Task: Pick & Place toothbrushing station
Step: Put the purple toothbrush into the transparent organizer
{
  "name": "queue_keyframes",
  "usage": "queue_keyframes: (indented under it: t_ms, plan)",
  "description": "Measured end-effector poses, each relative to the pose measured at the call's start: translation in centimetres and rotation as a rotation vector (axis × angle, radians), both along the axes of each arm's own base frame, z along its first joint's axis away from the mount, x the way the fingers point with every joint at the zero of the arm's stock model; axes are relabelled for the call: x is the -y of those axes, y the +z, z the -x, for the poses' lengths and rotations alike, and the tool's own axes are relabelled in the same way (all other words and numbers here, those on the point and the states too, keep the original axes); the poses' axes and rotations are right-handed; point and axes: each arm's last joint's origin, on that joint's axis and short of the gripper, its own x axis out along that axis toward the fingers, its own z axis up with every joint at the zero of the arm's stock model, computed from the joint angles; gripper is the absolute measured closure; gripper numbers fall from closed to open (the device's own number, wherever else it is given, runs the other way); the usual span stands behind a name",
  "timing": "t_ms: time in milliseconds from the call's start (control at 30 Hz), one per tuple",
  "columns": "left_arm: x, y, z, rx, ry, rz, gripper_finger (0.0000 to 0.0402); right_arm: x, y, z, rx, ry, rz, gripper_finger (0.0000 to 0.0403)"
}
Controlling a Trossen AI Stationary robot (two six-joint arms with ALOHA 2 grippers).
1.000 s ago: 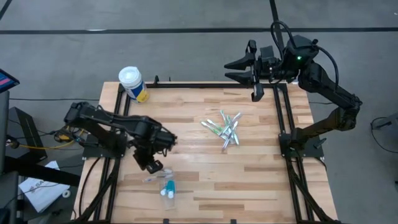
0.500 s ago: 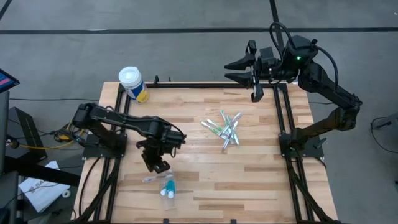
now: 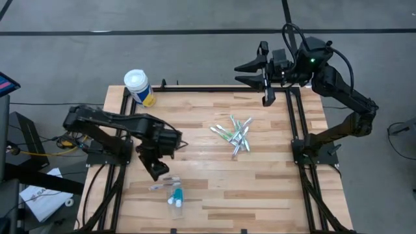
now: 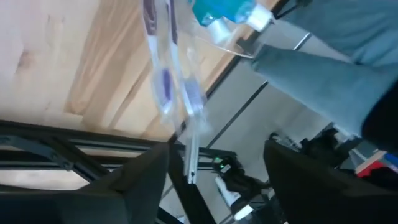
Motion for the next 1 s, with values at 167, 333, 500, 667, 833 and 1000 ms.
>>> queue_keyframes:
  t_ms: [167,333,500,667,833,1000]
  plan:
    - [-0.4,2.6,2.2,0.104,0.081,0.022,0.0120,0.0,0.9,0.1,0.089,-0.004,0.024,0.0285]
    - [-1.1,5.9,3.2,0.468,0.225,-0.049,0.0128,1.6,1.3,0.5,0.141,-0.264,-0.082,0.0285]
    - [-2.7,10.8,4.5,1.043,0.464,-0.339,0.0141,4.6,-1.1,1.7,-0.024,-0.830,-0.240,0.0285]
    - [-4.4,14.3,6.2,1.389,0.590,-0.670,0.0152,6.9,-5.2,3.9,-0.366,-1.186,-0.380,0.0285]
    - [-5.6,15.0,6.3,1.455,0.550,-0.952,0.0163,8.4,-9.3,4.9,-0.659,-1.472,-0.519,0.0285]
    - [-6.9,15.2,5.3,1.467,0.459,-1.157,0.0172,9.0,-14.6,3.2,-0.794,-1.514,-0.707,0.0285]
